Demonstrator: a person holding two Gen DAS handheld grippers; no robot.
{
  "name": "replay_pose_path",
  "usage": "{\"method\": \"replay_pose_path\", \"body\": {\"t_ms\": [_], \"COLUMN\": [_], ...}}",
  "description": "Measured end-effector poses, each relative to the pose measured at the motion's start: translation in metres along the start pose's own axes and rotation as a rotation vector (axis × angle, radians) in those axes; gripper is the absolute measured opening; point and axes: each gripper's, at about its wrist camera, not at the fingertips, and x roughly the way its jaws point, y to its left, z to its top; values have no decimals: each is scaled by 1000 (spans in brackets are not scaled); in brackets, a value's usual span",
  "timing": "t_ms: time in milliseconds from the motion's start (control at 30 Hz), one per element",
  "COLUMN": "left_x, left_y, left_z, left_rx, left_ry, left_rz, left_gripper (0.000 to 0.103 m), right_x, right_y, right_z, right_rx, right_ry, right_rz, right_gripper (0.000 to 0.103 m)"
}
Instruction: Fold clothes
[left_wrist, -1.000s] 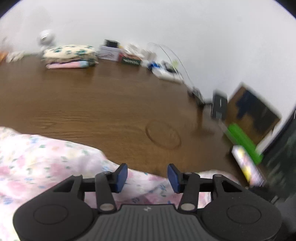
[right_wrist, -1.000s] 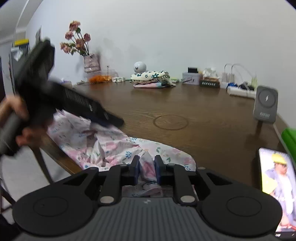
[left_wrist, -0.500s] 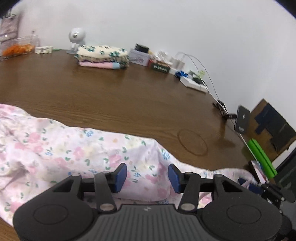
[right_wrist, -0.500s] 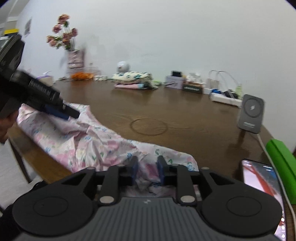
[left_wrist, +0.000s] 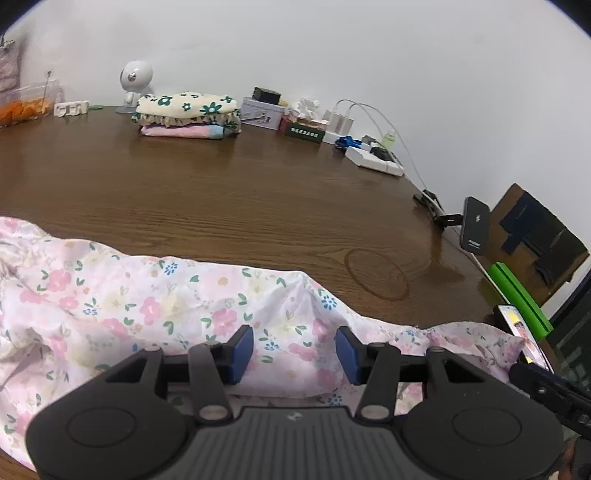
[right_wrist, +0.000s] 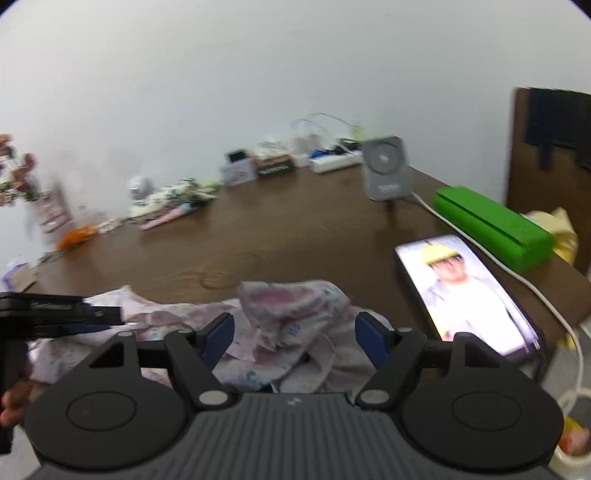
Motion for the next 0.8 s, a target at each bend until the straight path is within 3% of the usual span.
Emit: {"method": "replay_pose_path", "body": {"t_ms": [133, 233, 400, 567, 700, 733, 800], "left_x": [-17, -23, -12, 7, 14, 12, 7], "left_y": [12, 20, 21, -2, -11, -9, -5], "left_z": [6, 11, 19, 16, 7, 7, 7], "left_rx": [-49, -82, -100, 25, 84, 78, 65], "left_ry": [-19, -37, -48, -28, -2, 0, -1], "left_rz": [-116, -142, -107, -52, -26, -23, -18], "left_gripper": [48, 52, 52, 50, 50, 50, 50], "right_x": [3, 6, 10, 22, 33, 36, 40], "right_y": [4, 7, 11, 21, 30, 33, 37], "right_z": [-6, -11, -19, -25, -29, -30, -35], "right_rx": [47, 82, 140, 57, -38, -62, -133], "right_ry": [-5, -8, -14, -48, -81, -89, -111], "right_rz": [-25, -44, -75, -151, -221, -238, -252], "right_gripper": [76, 86, 97, 97, 64, 51, 36]}}
